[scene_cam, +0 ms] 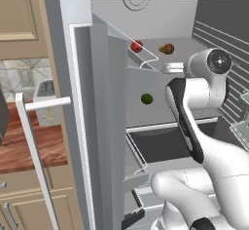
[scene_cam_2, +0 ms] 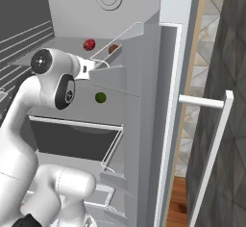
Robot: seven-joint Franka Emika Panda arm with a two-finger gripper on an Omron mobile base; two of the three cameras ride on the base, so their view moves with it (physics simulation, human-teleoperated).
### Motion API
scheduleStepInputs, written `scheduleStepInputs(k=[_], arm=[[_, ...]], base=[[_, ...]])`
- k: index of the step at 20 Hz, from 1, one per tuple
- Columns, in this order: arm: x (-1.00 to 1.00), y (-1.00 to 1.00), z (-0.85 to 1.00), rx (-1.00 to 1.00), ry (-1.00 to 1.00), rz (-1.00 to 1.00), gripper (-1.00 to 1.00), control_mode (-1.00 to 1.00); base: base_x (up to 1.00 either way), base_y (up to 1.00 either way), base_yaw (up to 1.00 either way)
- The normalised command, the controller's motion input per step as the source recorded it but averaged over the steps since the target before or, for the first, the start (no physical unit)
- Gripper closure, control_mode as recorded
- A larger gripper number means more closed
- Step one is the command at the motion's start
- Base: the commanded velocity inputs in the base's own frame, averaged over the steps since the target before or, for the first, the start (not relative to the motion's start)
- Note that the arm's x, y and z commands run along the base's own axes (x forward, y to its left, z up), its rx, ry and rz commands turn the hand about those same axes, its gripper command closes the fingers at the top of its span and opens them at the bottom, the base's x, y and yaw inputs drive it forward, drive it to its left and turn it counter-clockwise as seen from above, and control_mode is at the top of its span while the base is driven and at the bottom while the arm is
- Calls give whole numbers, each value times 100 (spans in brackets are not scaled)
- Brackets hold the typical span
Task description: Place the pear in the correct fridge rack based on whether it is a fruit or vegetable. Finally, close the fridge door.
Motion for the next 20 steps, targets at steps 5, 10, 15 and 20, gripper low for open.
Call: scheduleStepInputs(k=[5,10,15,20], arm=[[-13,1,-13,0,5,0,-100,-100],[-29,0,-5,4,0,0,-100,100],[0,0,0,0,0,0,-100,100],[0,0,0,0,0,0,-100,100]], base=[[0,0,0],[-20,0,0],[-94,1,0],[-44,9,0]])
